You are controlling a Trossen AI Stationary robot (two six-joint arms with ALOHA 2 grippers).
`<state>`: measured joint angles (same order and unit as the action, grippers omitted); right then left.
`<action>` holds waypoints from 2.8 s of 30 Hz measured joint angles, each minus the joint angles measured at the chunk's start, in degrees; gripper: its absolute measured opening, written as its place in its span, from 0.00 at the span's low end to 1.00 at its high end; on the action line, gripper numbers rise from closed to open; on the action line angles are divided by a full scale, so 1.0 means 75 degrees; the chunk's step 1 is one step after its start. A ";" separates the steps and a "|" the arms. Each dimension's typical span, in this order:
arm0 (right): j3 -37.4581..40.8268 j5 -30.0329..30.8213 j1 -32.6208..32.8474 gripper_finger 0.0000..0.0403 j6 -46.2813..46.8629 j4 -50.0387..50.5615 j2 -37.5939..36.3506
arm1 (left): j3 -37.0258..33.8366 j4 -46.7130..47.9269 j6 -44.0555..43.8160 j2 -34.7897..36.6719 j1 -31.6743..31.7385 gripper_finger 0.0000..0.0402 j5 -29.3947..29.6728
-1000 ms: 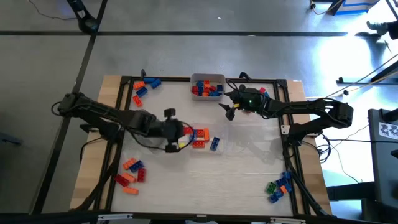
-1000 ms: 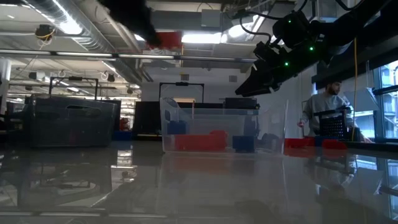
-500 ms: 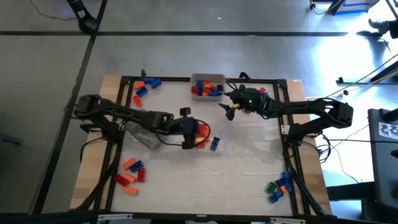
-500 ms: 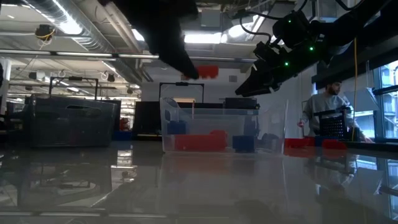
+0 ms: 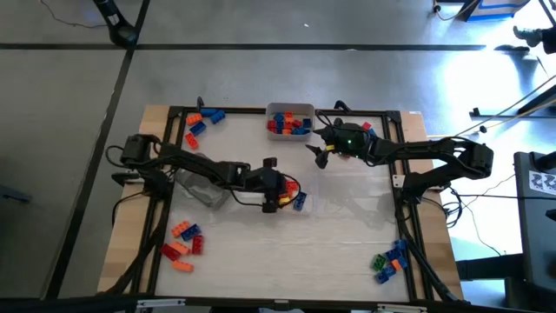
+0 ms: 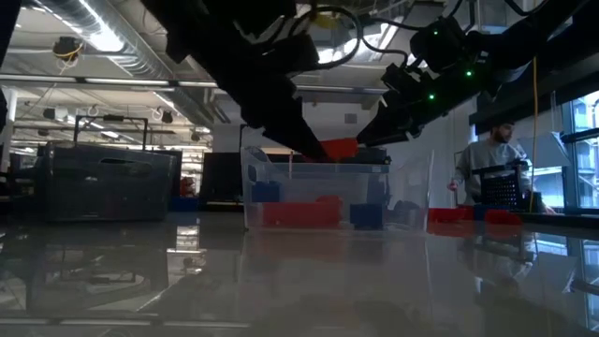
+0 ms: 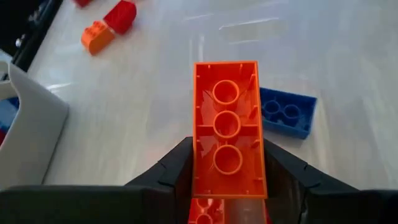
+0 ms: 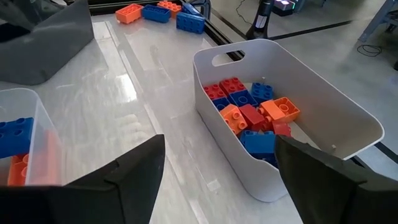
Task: Sort blocks by size
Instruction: Put the big orange game piece into the transparent bin, then put the blue game piece into the transparent bin
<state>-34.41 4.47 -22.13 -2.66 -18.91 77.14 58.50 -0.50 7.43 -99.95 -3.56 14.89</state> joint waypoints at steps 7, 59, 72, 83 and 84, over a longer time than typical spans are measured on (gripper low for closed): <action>0.0000 -0.0001 0.0000 0.75 -0.0035 -0.0039 0.0000 | -0.0505 0.0032 -0.0535 0.0173 0.0441 0.34 -0.0655; 0.0000 0.0000 0.0000 0.75 -0.0032 -0.0042 0.0000 | -0.0738 0.8938 -1.0649 0.3862 -0.5231 0.52 -0.1034; 0.0000 0.0000 -0.0002 0.75 -0.0078 -0.0079 0.0000 | -0.2587 0.7670 -1.1738 0.3856 -0.5579 0.52 -0.1650; 0.0000 0.0000 -0.0003 0.75 -0.0078 -0.0088 0.0000 | -0.2986 0.6914 -1.0853 0.3859 -0.5571 0.52 -0.1593; 0.0000 0.0001 0.0000 0.75 -0.0078 -0.0091 0.0000 | -0.3064 0.6907 -1.0867 0.3859 -0.5572 0.52 -0.1553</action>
<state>-34.41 4.48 -22.13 -3.25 -19.59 77.14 35.52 51.30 -74.07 -71.00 -45.35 3.25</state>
